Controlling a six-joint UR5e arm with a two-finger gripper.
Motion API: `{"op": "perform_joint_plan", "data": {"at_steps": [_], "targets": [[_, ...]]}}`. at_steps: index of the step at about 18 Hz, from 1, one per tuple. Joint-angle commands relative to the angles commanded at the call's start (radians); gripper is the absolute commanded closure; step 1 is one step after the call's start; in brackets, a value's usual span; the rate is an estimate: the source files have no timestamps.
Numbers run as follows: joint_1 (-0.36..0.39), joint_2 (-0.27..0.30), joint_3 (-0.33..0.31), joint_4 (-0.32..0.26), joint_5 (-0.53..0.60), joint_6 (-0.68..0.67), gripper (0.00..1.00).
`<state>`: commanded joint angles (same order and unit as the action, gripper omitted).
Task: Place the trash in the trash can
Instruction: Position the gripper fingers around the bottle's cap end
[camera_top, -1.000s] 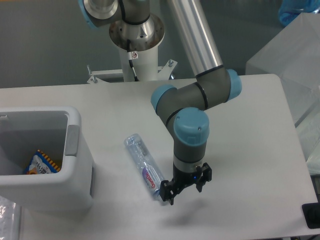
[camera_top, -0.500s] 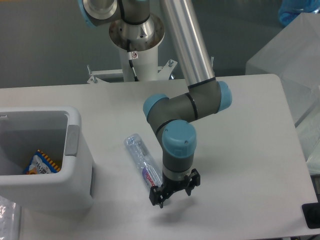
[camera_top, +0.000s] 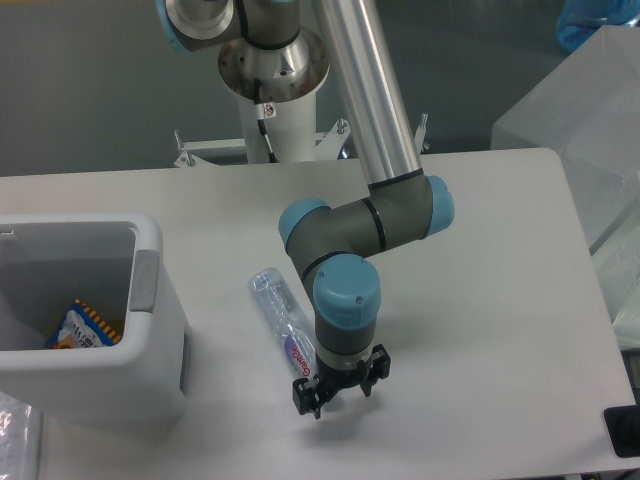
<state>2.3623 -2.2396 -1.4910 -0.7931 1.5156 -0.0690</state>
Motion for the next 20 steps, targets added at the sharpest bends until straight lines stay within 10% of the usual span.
{"op": "perform_joint_plan", "data": {"at_steps": [20], "targets": [[-0.009,-0.009,-0.008,-0.002,0.000,0.005,0.45]]}}
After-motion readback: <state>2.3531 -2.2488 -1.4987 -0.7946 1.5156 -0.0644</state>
